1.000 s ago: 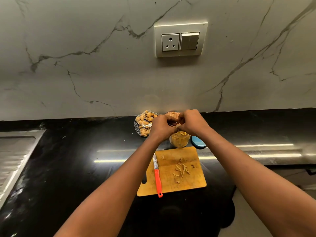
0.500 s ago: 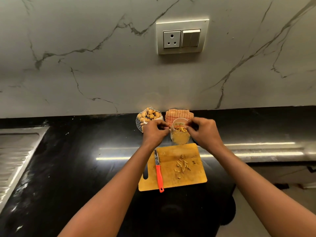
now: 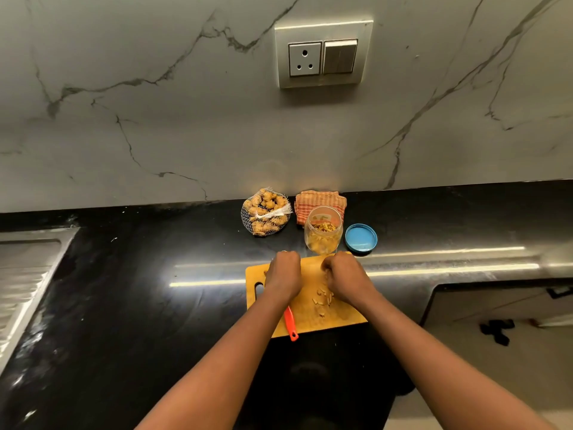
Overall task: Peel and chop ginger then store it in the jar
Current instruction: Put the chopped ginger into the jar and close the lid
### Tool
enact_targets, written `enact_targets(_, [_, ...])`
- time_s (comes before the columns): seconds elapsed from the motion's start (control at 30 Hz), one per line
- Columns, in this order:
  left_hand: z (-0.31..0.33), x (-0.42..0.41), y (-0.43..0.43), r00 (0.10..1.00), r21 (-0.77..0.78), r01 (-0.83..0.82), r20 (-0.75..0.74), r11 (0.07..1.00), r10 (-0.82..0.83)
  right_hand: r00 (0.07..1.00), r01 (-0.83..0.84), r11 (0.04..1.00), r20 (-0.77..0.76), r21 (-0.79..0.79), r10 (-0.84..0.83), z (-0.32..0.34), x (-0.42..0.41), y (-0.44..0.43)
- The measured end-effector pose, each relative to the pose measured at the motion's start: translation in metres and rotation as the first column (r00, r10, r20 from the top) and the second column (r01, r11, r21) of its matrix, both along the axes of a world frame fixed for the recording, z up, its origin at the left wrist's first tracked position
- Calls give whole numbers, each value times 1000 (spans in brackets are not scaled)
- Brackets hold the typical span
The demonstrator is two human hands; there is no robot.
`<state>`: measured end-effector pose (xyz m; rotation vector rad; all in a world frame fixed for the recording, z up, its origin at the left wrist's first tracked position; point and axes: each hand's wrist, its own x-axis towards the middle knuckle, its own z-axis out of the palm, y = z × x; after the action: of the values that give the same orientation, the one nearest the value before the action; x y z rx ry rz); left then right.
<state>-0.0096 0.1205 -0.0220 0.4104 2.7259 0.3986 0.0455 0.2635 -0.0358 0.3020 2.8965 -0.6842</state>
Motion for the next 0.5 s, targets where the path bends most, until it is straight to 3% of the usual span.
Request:
enact_targets(0.43, [-14, 29, 7, 993, 190, 53, 92, 980, -71, 992, -106, 994, 71, 20, 105, -5, 24, -13])
enact_targets(0.5, [-12, 33, 4, 995, 212, 18, 95, 977, -39, 997, -56, 998, 58, 26, 54, -2, 28, -6])
